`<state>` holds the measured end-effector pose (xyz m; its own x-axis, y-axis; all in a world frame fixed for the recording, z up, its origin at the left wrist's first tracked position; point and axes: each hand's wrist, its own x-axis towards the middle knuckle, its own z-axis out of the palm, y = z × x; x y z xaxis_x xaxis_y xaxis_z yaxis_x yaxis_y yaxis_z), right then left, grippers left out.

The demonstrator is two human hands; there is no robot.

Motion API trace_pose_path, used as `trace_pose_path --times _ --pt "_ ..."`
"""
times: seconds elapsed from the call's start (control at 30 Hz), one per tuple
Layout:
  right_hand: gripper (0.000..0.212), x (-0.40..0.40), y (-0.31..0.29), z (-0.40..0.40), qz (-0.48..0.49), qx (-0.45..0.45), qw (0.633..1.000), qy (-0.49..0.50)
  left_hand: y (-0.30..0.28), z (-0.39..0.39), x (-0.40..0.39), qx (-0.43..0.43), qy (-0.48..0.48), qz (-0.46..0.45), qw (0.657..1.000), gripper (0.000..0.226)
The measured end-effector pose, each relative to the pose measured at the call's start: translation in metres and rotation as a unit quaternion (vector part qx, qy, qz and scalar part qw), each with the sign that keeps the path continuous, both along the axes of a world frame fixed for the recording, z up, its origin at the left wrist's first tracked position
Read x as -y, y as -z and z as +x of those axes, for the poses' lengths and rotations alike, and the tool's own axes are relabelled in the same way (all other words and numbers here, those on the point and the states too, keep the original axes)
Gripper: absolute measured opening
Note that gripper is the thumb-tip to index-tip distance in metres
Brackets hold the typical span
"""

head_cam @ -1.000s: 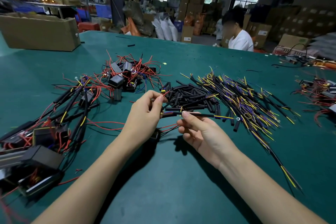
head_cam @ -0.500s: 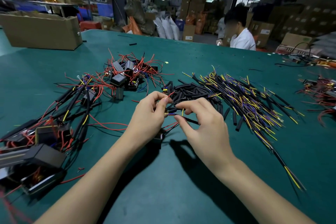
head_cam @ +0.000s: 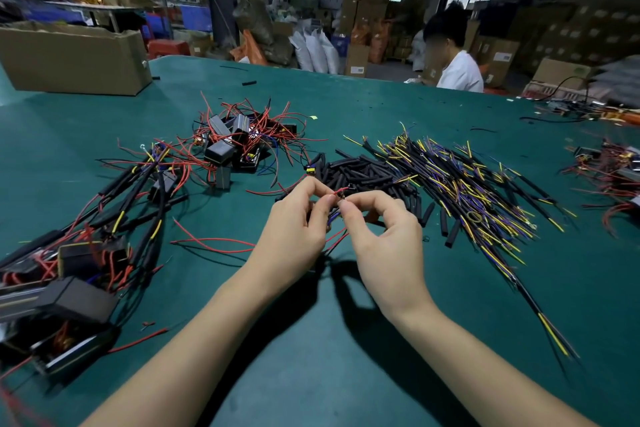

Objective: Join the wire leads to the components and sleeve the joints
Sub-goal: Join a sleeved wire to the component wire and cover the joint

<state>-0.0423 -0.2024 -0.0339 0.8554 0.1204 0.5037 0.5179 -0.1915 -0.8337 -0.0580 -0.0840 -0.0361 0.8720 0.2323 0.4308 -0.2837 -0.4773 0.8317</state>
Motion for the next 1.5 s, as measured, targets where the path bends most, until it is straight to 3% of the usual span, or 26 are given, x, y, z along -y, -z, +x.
trace_pose_path --times 0.4,0.67,1.23,1.5 --pt "0.016 0.020 -0.014 0.014 -0.049 0.030 0.998 -0.001 -0.019 -0.011 0.001 0.066 0.018 -0.011 0.998 0.014" --pt "0.012 0.021 -0.015 0.012 -0.064 0.042 0.997 -0.014 -0.023 -0.012 0.000 0.065 0.014 -0.035 0.997 0.014" --pt "0.025 0.019 -0.023 0.006 -0.073 0.065 0.995 -0.016 -0.027 -0.015 -0.007 0.123 0.001 0.081 0.989 0.006" --pt "0.011 0.022 -0.020 0.012 -0.065 0.040 0.996 -0.038 -0.029 -0.015 -0.005 0.120 0.001 0.070 0.990 0.007"
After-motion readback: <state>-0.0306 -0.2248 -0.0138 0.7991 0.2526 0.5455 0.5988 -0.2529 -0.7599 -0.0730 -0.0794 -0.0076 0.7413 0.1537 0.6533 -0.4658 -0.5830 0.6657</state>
